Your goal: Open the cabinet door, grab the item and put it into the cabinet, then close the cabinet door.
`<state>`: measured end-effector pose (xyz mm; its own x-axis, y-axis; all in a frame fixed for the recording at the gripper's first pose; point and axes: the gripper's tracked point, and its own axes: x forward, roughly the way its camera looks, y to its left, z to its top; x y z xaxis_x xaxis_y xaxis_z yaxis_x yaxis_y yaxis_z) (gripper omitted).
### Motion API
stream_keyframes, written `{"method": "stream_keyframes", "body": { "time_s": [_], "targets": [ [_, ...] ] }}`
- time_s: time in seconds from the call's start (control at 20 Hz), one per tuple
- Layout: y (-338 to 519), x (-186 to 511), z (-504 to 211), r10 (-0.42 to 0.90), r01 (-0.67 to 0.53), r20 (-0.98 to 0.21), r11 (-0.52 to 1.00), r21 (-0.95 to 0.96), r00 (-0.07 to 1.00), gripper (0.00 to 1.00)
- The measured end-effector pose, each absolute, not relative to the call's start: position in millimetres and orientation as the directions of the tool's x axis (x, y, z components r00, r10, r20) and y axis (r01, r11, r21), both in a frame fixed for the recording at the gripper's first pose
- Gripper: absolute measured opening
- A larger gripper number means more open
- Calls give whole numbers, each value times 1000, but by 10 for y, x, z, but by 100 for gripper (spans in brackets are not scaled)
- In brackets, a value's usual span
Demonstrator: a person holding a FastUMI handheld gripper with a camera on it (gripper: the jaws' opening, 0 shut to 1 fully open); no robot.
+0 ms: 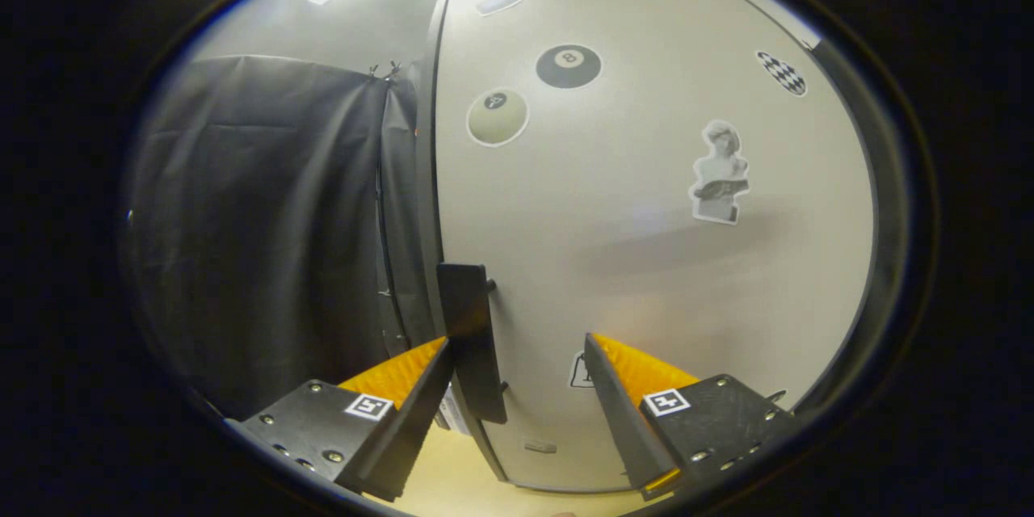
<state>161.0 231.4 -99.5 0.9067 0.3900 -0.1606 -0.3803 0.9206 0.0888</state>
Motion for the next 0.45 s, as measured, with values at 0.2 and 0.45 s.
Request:
{"method": "stream_keyframes", "body": {
  "time_s": [0.2,0.45],
  "targets": [
    [2150,1427,-810,396,-392,-109,918,58,912,98],
    [1361,1113,-269,343,-343,7,939,17,939,97]
  ]
}}
